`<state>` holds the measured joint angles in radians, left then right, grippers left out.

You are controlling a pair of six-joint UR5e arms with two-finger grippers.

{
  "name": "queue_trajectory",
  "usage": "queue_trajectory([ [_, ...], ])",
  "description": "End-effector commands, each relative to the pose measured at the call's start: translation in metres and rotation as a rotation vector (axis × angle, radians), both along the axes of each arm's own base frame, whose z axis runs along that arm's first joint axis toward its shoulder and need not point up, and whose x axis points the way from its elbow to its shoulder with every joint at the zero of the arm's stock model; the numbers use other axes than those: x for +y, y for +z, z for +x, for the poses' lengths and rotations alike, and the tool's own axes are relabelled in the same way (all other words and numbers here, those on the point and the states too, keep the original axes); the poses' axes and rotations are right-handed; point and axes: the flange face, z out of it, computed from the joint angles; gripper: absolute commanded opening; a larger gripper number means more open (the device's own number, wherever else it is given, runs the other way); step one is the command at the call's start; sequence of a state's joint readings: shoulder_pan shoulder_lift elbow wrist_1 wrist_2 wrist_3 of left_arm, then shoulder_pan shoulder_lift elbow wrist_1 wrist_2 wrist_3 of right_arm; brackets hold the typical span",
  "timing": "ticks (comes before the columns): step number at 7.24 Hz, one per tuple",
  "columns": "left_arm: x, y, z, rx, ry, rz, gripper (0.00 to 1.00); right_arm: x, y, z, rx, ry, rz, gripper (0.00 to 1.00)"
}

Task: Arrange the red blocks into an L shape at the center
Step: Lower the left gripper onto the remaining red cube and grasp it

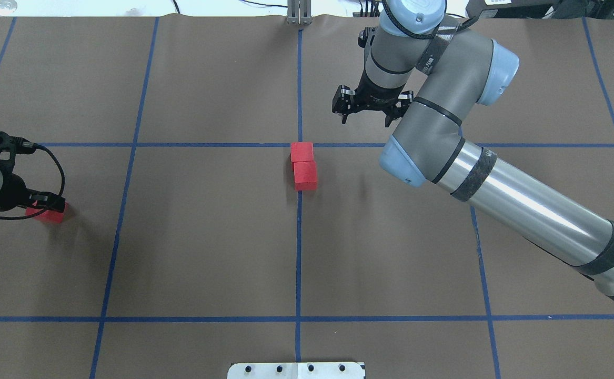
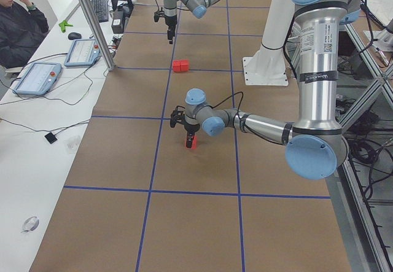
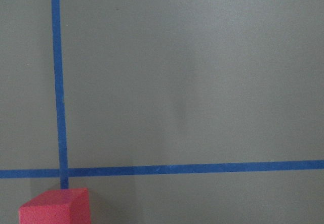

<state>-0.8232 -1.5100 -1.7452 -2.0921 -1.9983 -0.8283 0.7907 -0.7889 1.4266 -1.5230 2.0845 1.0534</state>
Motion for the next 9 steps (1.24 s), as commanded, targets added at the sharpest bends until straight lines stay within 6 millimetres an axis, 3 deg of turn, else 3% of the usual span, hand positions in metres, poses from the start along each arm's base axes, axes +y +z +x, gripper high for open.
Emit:
queue_trajectory([
  [1,0.0022,-0.0005,0.0017,-0.001,0.006,-0.001,0.69,-0.0015,0.0042,0.0026,0.004,0.001,-0.001,0.99],
  [2,0.0019,-0.0028,0.0021,0.002,0.006,0.002,0.43,-0.0033,0.0065,0.0054,0.006,0.002,-0.002,0.99],
  [3,0.0011,-0.0073,0.0038,0.008,0.008,0.009,0.41,-0.0074,0.0064,0.0108,0.005,0.009,-0.001,0.99],
  [4,0.0002,-0.0065,0.0048,0.006,0.011,0.010,0.51,-0.0083,0.0071,0.0115,0.006,0.010,-0.002,0.99],
  [9,-0.0041,-0.0050,0.0103,0.001,0.012,0.011,0.67,-0.0090,0.0071,0.0124,0.006,0.012,-0.002,0.99],
])
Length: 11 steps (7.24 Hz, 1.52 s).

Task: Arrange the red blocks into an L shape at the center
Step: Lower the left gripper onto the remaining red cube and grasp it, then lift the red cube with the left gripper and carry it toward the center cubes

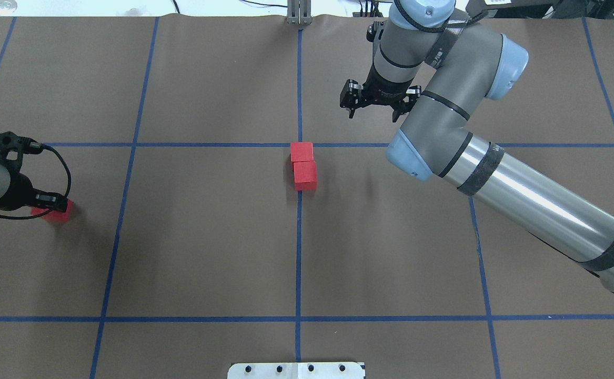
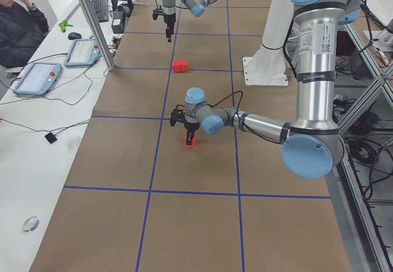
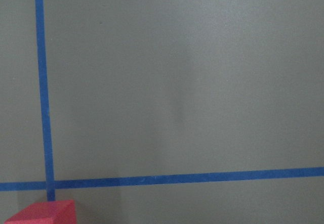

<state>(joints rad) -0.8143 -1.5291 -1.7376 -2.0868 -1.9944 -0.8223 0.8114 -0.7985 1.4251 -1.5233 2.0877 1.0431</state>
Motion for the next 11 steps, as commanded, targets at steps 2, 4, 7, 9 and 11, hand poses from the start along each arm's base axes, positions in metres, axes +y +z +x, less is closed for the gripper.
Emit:
queue_trajectory([
  [2,-0.002,-0.001,0.003,0.000,0.001,0.000,0.67,0.000,0.001,0.000,0.001,0.000,-0.001,0.99],
  [4,-0.006,-0.005,0.006,0.003,0.001,0.004,0.67,0.000,0.002,0.000,0.002,0.000,-0.002,0.99],
  [7,-0.008,-0.009,0.009,0.008,0.002,0.007,0.67,0.000,0.002,0.000,0.002,0.000,-0.002,0.99],
  [9,-0.011,-0.011,0.011,0.011,0.002,0.011,0.67,0.001,0.006,0.000,0.007,-0.001,-0.005,0.99],
  [11,-0.013,-0.011,0.013,0.011,0.002,0.011,0.67,0.001,0.007,0.000,0.008,-0.001,-0.006,0.99],
])
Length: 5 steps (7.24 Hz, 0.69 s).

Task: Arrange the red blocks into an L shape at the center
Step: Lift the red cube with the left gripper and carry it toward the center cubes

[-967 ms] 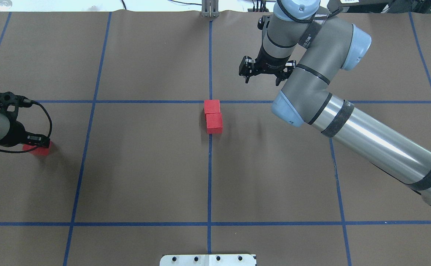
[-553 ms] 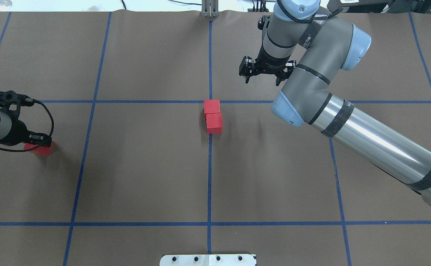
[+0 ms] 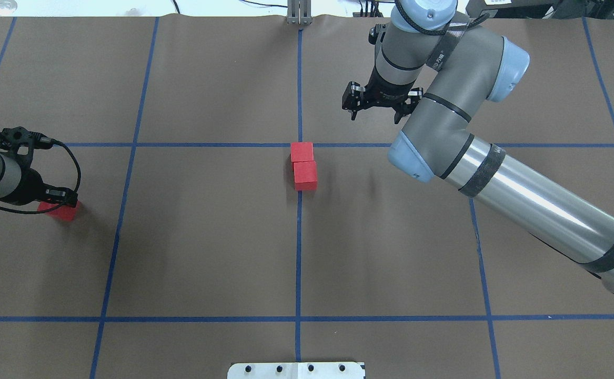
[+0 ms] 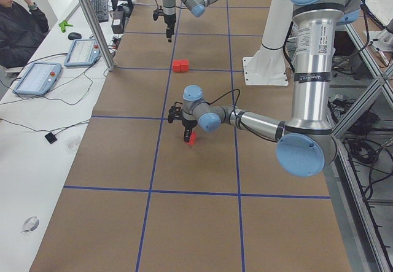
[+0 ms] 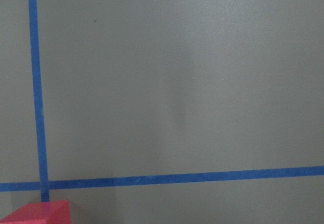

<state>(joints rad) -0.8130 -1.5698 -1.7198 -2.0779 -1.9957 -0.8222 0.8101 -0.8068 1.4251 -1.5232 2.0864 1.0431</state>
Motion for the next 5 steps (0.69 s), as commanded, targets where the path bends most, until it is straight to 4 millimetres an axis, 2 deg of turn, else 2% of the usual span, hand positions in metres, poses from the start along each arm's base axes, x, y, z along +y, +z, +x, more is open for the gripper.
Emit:
queue_trajectory([
  [1,-0.004,-0.003,0.004,0.003,-0.001,0.005,0.66,0.001,0.003,-0.001,0.003,-0.002,0.000,0.99],
  [2,-0.008,-0.006,0.007,0.002,-0.001,0.004,0.59,0.000,0.003,0.000,0.003,0.001,-0.001,0.99],
  [4,-0.010,-0.017,0.008,0.006,-0.006,0.004,0.00,0.001,0.004,-0.001,0.004,-0.001,-0.002,0.99],
  [5,-0.017,-0.036,0.013,-0.007,-0.007,-0.012,0.00,0.001,0.004,-0.001,0.004,-0.001,-0.002,0.99],
])
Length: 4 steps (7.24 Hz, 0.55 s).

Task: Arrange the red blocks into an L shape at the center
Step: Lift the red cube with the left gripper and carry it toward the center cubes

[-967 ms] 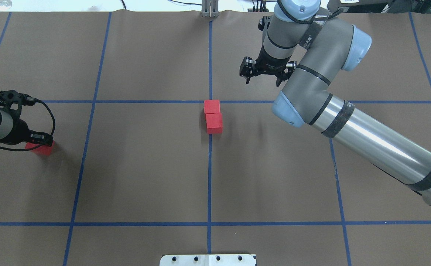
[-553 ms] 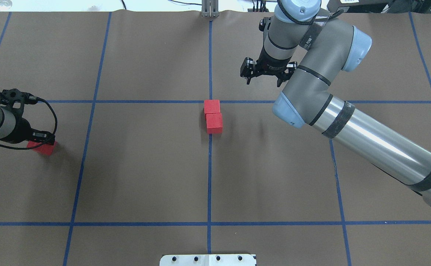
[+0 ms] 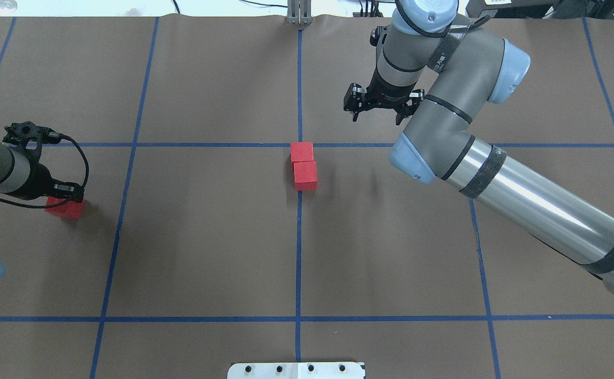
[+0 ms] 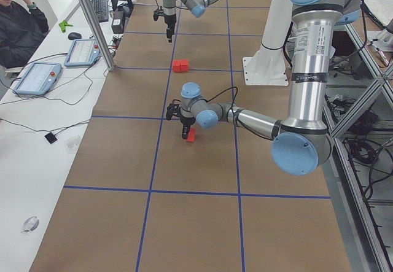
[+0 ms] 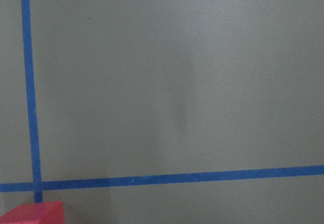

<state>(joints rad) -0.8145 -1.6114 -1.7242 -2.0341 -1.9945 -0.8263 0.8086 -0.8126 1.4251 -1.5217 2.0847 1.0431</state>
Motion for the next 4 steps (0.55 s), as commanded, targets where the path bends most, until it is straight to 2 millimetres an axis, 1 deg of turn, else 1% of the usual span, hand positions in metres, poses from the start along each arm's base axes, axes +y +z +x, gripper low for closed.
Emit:
queue_trajectory([
  [1,-0.021,-0.066,0.015,-0.032,-0.005,-0.038,0.00,0.000,0.000,0.001,-0.001,0.000,-0.001,0.99],
  [2,-0.033,-0.114,0.026,-0.054,-0.008,-0.064,0.00,-0.001,0.000,0.002,-0.002,0.001,0.001,0.99],
  [3,-0.045,-0.154,0.040,-0.046,-0.062,-0.115,0.00,-0.004,0.002,0.006,0.000,0.006,-0.003,0.99],
  [4,-0.054,-0.182,0.050,-0.022,-0.112,-0.148,0.00,-0.006,0.004,0.009,0.001,-0.001,0.006,0.99],
])
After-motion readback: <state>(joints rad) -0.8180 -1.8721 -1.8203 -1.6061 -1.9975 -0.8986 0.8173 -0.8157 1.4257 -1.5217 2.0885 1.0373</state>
